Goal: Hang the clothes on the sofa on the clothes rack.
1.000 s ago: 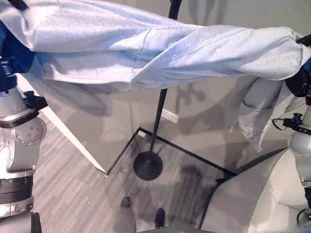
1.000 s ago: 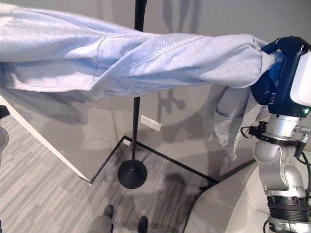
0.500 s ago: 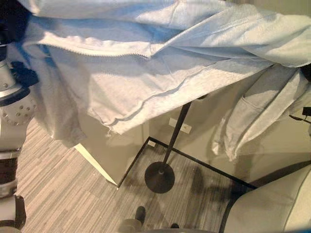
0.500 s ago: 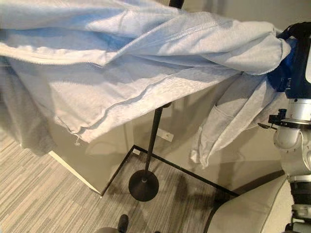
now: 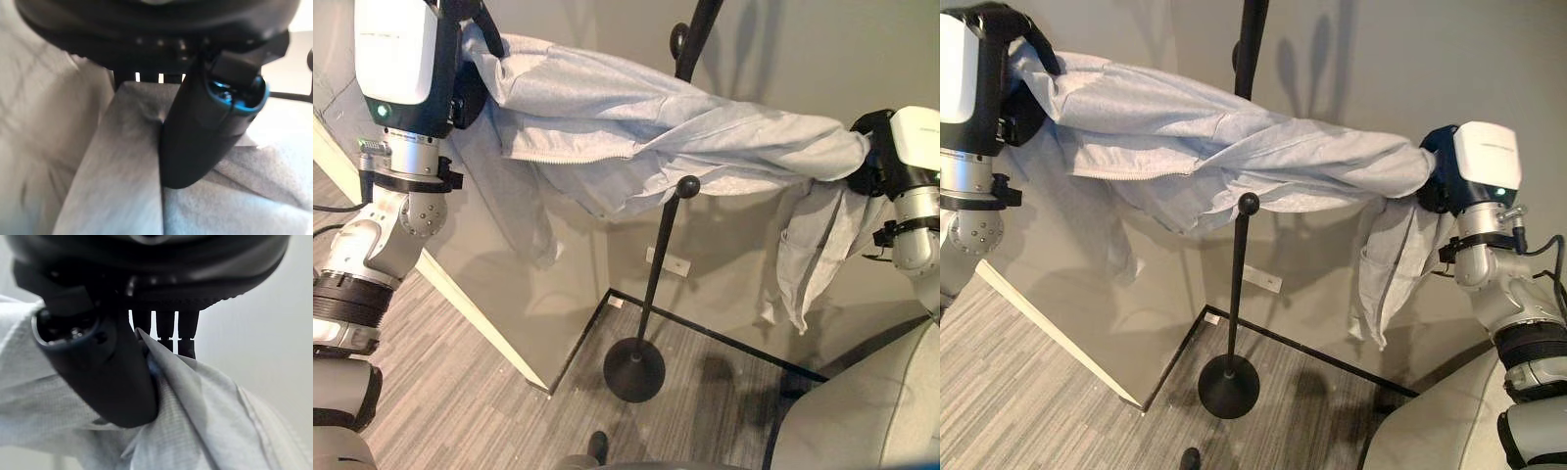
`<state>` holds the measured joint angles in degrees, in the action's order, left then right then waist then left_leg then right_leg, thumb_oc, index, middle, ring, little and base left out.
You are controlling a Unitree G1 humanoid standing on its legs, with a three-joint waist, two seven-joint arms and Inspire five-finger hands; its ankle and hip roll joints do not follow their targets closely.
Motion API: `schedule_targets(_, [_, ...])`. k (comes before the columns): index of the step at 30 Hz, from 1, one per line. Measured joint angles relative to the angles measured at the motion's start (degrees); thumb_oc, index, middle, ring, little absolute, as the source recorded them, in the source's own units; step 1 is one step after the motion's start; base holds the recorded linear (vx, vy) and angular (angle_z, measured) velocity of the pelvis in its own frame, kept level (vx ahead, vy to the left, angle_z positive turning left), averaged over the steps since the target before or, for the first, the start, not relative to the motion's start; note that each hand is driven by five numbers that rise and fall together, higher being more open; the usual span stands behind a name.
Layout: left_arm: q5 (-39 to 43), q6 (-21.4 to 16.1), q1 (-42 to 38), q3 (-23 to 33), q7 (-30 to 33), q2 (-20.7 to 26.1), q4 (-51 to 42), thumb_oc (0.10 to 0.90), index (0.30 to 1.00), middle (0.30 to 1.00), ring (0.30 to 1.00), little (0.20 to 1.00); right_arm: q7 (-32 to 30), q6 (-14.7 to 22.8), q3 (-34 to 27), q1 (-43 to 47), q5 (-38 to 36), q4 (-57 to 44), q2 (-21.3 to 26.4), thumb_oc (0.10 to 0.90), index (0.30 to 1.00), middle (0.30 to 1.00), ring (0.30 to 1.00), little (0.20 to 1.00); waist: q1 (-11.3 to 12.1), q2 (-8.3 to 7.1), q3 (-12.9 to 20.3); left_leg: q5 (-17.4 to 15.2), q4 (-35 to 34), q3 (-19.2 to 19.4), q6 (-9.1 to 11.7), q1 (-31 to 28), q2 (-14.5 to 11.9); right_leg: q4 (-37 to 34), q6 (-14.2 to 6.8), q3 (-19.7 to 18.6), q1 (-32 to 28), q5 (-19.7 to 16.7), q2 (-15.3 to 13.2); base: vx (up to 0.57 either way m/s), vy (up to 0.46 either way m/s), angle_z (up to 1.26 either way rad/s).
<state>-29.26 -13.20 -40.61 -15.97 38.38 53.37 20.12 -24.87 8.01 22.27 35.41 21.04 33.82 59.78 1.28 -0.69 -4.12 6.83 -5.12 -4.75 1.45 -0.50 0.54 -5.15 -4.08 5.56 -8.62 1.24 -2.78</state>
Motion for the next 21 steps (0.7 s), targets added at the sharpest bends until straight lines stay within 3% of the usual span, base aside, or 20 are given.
schedule_targets(3, [1.9,0.2,3.2,0.4,-1.9,-2.2,0.2,0.400,0.300,0.300,0.300,0.300,1.0,-0.3,-0.7,-2.1,0.1,-1.8,-1.6,0.400,0.300,0.300,0.300,0.300,-0.2,0.15,0.1,0.0,0.0,0.3,0.0,0.0,-0.4,0.0,0.1,-0.4,0.3,0.0,0.2,0.02,0.010,-0.11])
schedule_targets(5, [2.5,0.1,11.6,6.4,-2.9,-8.8,-3.0,0.400,0.300,0.300,0.300,0.300,1.5,-1.2,-6.9,-9.2,0.6,-7.9,-5.1,0.400,0.300,0.300,0.300,0.300,-0.7,0.21,0.2,-0.1,-0.1,0.7,0.0,-0.1,-0.5,0.0,0.1,-0.8,0.3,0.0,0.3,0.03,0.018,-0.09])
schedule_targets(9, [6.0,0.4,20.0,6.4,-5.6,-16.7,-1.3,0.400,0.300,0.300,0.300,0.300,2.6,-1.4,-8.9,-16.5,0.5,-10.3,-12.2,0.400,0.300,0.300,0.300,0.300,-1.6,0.10,0.1,-0.1,-0.1,0.9,0.0,0.1,-0.8,0.0,0.1,-0.9,0.6,0.0,0.7,0.01,0.009,-0.04])
schedule_targets(11, [11.2,1.2,24.4,7.6,-6.0,-24.1,0.1,0.400,0.300,0.300,0.300,0.300,2.4,-1.5,-12.4,-20.9,-2.1,-12.9,-20.6,0.400,0.300,0.300,0.300,0.300,-1.7,-0.17,0.0,-0.2,-0.1,1.2,0.0,-0.1,-1.0,0.0,0.1,-1.2,0.6,0.0,0.7,0.01,0.014,-0.08])
schedule_targets(13, [18.1,2.5,26.7,7.4,-7.6,-30.3,3.3,0.400,0.300,0.300,0.300,0.300,2.4,-1.4,-10.7,-22.9,-4.8,-13.4,-27.1,0.400,0.300,0.300,0.300,0.300,-1.7,-0.70,-0.4,-0.2,-0.1,1.2,0.1,0.0,-1.3,-0.1,0.1,-1.3,0.7,0.0,0.9,0.00,0.006,-0.03])
schedule_targets(17, [30.4,2.1,30.1,5.3,-9.7,-36.9,3.7,0.400,0.300,0.300,0.300,0.300,3.5,-0.6,-5.8,-23.9,-10.9,-12.6,-36.1,0.400,0.300,0.300,0.300,0.300,-1.3,-1.67,-1.1,-0.2,-0.1,1.0,0.1,0.0,-1.3,-0.3,0.2,-0.9,0.6,0.1,1.0,-0.01,0.014,0.05])
schedule_targets(18, [35.6,1.9,30.1,5.4,-10.1,-38.0,3.6,0.441,0.361,0.361,0.361,0.361,3.6,-0.1,-5.7,-23.8,-15.1,-11.2,-38.8,0.400,0.300,0.300,0.300,0.300,-1.2,-1.82,-1.1,-0.2,-0.1,0.7,0.2,-0.1,-1.2,-0.3,0.4,-0.6,0.6,0.2,0.9,-0.01,0.021,0.13])
schedule_targets(19, [41.0,1.8,30.1,5.3,-10.8,-39.2,3.2,0.635,0.653,0.653,0.653,0.653,4.0,0.0,-5.1,-23.8,-20.5,-10.3,-41.7,0.400,0.300,0.300,0.300,0.300,-1.1,-1.82,-1.1,-0.2,-0.1,0.4,0.2,0.0,-1.2,-0.3,0.5,-0.5,0.6,0.2,0.9,-0.01,0.019,0.12])
schedule_targets(20, [43.5,1.7,30.2,5.0,-11.4,-40.0,3.1,0.800,0.900,0.900,0.900,0.900,4.7,0.0,-4.2,-23.8,-22.8,-9.8,-42.8,0.400,0.300,0.300,0.300,0.300,-0.9,-1.77,-1.2,-0.2,-0.1,0.3,0.2,0.0,-1.2,-0.3,0.5,-0.4,0.6,0.2,0.9,0.00,0.013,0.07])
schedule_targets(21, [47.5,1.7,30.2,4.8,-12.3,-41.0,2.6,0.800,0.900,0.900,0.900,0.900,5.8,0.0,-2.5,-24.0,-26.6,-9.0,-44.3,0.400,0.300,0.300,0.300,0.300,-0.5,-1.75,-1.2,-0.2,-0.1,0.2,0.2,0.0,-1.1,-0.3,0.5,-0.3,0.5,0.2,0.9,-0.01,0.024,0.04])
